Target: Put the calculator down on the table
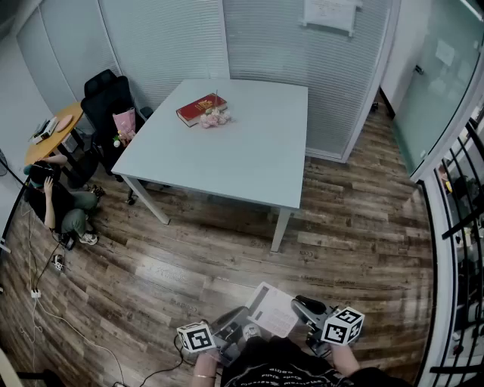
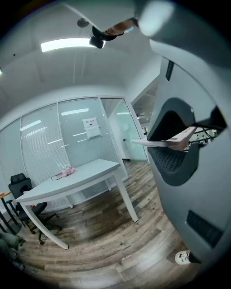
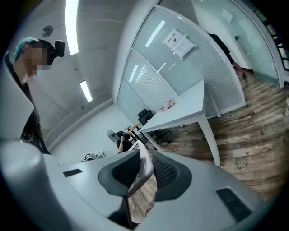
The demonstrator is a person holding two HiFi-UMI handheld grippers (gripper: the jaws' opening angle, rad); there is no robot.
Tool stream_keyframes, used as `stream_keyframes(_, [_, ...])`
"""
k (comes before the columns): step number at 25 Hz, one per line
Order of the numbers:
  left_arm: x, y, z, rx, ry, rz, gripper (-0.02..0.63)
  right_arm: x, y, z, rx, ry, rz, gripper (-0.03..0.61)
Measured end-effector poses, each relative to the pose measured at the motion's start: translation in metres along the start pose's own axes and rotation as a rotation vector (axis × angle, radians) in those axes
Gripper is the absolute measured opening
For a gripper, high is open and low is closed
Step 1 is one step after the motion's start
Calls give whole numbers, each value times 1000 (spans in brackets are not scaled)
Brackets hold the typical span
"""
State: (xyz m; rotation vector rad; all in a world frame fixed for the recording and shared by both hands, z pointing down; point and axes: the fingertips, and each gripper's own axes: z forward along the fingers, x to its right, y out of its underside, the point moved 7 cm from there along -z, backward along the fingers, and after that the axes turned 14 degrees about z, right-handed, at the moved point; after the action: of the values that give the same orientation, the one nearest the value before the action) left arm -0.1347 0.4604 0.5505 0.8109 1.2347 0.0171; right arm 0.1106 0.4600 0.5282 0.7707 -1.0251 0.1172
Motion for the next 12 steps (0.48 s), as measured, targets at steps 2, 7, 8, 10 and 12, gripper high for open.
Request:
stream_keyframes(2, [5,5,-4,3,-7,-3,55,-4,4,-6,-4,1,-5,89])
stream_keyframes(7, [14,12,-9,6,-13,4,55,-9,8,-16,-8,3,-18,89])
stream_keyframes(8, [14,12,-9,6,-13,6,55,-10,9,-16,-9,2,-23,89])
stream_keyframes(10, [15,12,-10,6,-12,11,55,-11,10,-16,-9,1,-30,89])
stream_keyframes(12, [15,11,-11,7,-10,20,55,-11,10,-15,-4,3,-30,91])
